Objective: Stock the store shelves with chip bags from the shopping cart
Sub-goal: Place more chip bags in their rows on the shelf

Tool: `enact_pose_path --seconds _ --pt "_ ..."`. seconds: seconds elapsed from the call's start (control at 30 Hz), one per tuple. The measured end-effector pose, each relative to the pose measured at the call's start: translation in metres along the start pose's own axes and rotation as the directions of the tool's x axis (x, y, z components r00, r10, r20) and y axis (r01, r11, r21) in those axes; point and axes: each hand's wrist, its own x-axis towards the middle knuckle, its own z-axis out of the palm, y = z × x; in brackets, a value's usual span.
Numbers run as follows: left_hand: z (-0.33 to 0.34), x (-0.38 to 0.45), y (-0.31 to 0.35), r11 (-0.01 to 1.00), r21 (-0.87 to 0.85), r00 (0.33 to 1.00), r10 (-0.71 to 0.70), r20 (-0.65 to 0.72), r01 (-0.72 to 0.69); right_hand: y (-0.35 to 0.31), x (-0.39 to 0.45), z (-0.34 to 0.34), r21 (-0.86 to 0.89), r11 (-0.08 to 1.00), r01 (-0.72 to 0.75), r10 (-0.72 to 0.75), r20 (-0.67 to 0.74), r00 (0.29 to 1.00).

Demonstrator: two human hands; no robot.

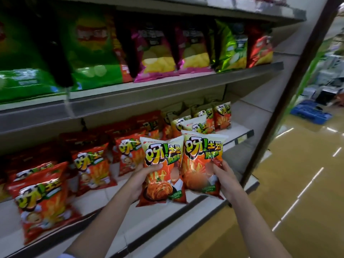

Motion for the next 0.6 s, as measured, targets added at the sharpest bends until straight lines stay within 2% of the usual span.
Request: enact_pose_path --seconds 0.23,0.6 --pt "0.086 0.057 -0.002 1.0 0.004 0.999 -0.016 0.042 0.016 -0.024 0.035 -0.075 0.036 0.999 -0.003 0.007 -0.099 0.995" --pt "0.2 0.185 -0.007 0.999 0.047 0.98 -0.016 0.201 0.007 -0.068 0.113 -0.186 0.0 0.999 0.042 -0.04 -0.287 0.957"
